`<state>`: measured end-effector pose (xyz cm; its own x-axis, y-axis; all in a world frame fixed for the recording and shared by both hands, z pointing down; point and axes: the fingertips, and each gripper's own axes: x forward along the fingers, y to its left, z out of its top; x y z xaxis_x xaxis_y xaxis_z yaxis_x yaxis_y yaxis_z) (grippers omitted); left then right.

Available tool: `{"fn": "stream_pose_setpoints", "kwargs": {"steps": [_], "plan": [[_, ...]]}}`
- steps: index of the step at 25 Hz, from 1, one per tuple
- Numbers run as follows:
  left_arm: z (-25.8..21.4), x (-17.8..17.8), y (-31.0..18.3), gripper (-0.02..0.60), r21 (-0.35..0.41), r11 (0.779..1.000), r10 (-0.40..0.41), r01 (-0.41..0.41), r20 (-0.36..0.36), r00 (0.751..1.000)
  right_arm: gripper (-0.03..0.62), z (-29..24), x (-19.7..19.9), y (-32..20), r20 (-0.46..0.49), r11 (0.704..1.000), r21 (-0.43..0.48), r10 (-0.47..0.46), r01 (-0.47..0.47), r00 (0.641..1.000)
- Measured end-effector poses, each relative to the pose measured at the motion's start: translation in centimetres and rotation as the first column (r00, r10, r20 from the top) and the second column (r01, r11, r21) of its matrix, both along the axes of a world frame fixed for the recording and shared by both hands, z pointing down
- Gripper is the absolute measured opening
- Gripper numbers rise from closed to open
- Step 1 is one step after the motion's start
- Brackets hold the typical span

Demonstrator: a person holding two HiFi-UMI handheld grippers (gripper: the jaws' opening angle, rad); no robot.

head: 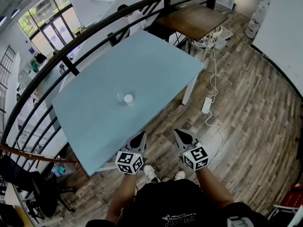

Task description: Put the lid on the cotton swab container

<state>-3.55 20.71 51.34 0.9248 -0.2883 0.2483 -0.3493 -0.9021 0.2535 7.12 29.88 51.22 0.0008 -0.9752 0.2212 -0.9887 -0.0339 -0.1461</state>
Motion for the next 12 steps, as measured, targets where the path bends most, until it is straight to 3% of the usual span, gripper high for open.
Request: {"fn": "stream_pose_setpoints", "kwargs": {"steps": [12], "plan": [[-0.3,-1.5,-1.0,0.011,0.038,0.999,-0.006,0.006,0.007,1.000,0.017,-0.2,-1.7,-1.7,-0.093,1.000,-0.009,-0.025,0.024,0.995]]}}
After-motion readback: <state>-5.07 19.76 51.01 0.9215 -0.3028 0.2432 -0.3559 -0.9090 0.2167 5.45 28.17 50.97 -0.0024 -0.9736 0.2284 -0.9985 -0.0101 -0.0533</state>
